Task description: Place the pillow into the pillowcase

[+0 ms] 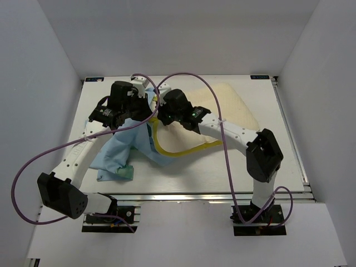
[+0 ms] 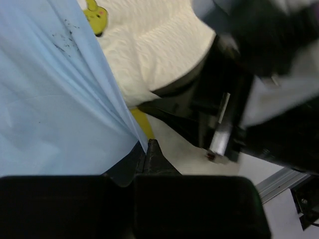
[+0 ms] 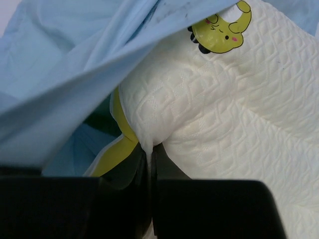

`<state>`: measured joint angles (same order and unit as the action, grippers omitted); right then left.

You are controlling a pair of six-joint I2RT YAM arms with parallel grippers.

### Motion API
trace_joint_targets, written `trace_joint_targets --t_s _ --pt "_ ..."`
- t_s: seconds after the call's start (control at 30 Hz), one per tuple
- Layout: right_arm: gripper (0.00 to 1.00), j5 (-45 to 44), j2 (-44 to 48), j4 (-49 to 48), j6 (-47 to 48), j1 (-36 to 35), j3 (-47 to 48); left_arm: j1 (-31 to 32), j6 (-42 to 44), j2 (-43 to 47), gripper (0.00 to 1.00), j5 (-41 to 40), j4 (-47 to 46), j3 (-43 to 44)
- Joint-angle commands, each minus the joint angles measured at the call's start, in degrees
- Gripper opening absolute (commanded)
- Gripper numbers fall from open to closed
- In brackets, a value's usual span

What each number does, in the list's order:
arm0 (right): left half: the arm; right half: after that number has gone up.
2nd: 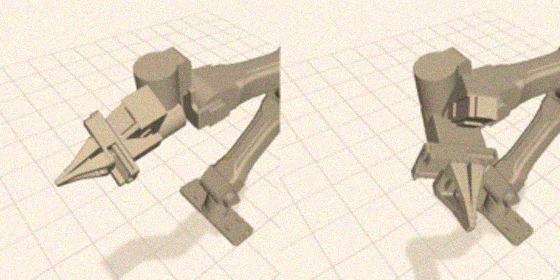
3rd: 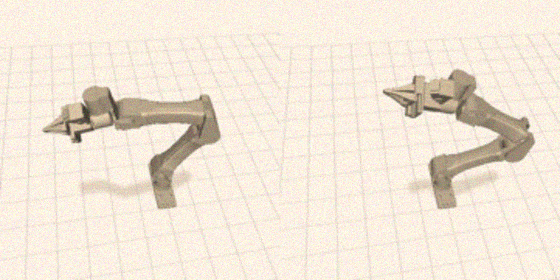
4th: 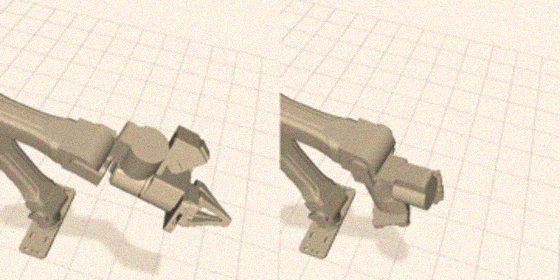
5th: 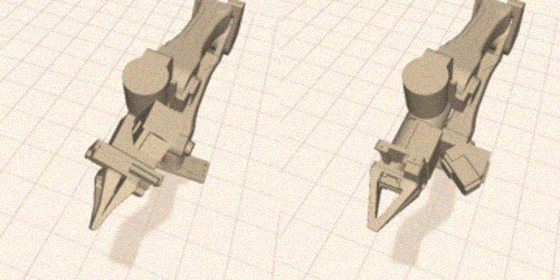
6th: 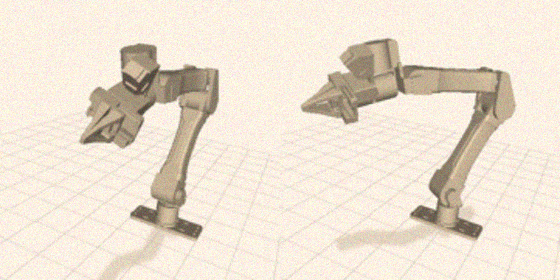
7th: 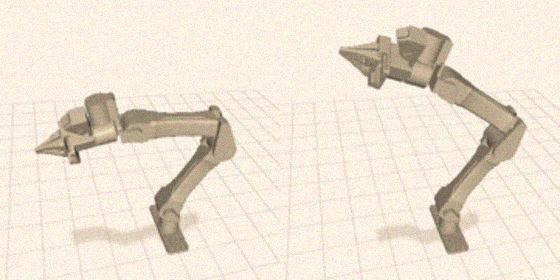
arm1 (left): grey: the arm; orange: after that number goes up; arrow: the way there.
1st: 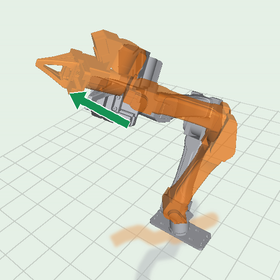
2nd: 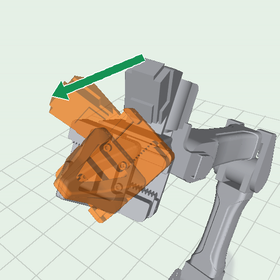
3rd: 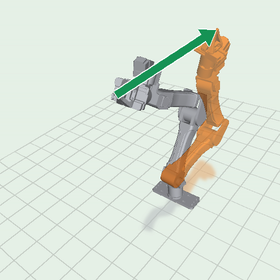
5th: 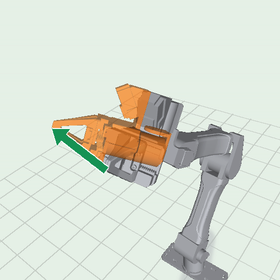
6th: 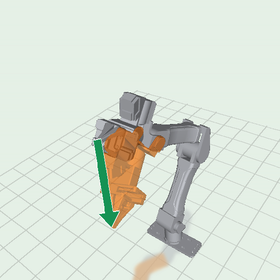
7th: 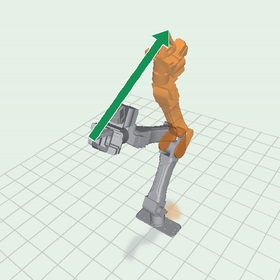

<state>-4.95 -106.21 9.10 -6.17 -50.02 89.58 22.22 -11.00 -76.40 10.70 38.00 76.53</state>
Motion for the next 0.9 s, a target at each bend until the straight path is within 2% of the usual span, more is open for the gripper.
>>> trace_joint_targets --t_s 0.0,0.17,0.37,0.6,0.77,0.87 --pt "0.0 -3.0 -2.0 -7.5 -5.7 2.8 7.4 0.2 -1.4 3.2 0.0 6.1 -0.2 0.0" --pt "0.0 -6.0 -8.8 -8.5 -12.4 7.2 13.9 0.2 -2.4 4.6 0.0 8.0 -0.2 -2.8" --pt "0.0 -9.4 -12.3 -12.6 -20.3 9.9 14.2 0.4 -4.9 5.8 0.0 10.5 -1.5 -5.3" --pt "0.0 -13.6 -16.4 -10.5 -28.0 9.8 16.3 1.6 -9.0 4.0 0.0 13.6 -4.2 -2.0" --pt "0.0 -15.0 -18.4 -6.1 -37.7 10.2 19.2 6.0 -13.6 0.6 0.0 15.6 -6.8 0.0" --pt "0.0 -14.9 -19.4 -4.1 -40.7 12.5 21.7 9.1 -13.0 -1.7 0.0 12.4 -2.6 1.5"
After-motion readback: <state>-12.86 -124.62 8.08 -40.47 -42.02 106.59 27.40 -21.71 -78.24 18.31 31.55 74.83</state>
